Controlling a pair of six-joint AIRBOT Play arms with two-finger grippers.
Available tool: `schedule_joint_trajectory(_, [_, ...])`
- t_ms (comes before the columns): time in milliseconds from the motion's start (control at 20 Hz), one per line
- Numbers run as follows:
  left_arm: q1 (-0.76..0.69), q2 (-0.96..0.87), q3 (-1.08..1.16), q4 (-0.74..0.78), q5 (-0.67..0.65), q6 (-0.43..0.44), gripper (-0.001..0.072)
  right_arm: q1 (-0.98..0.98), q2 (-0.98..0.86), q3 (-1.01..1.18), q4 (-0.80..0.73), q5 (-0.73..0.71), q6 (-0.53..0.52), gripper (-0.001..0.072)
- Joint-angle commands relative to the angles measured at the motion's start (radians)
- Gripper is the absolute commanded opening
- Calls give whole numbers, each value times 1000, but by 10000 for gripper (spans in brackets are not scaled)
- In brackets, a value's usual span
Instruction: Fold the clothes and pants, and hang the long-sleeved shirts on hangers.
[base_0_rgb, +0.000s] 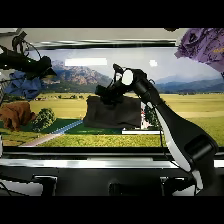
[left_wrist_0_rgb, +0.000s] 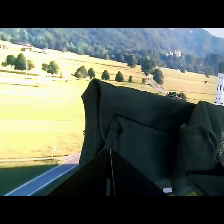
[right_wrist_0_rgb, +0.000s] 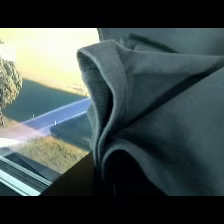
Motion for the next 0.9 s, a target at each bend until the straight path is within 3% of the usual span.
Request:
schedule_joint_trajectory(0, [0, 1, 0, 0, 0, 0, 19, 37, -3, 0, -37, 7, -6, 34])
schedule_joint_trajectory(350, [0, 0, 0, 0, 0, 0, 19, 53, -80, 0, -47, -10, -6, 36])
schedule_joint_trajectory(450, [0, 0, 0, 0, 0, 0, 20, 53, -101, 0, -40, -60, -6, 95])
schedule_joint_trajectory(550, [0, 0, 0, 0, 0, 0, 19, 53, -110, 0, -13, -90, -6, 108])
schedule_joint_trajectory(650, [0, 0, 0, 0, 0, 0, 19, 53, -109, 0, 19, -92, -8, 333])
schedule_joint_trajectory(750, [0, 0, 0, 0, 0, 0, 20, 53, -98, 0, 76, -86, -51, 372])
schedule_joint_trajectory(850, [0, -2, 0, 0, 0, 0, 20, 45, -61, 0, 90, -76, -67, 488])
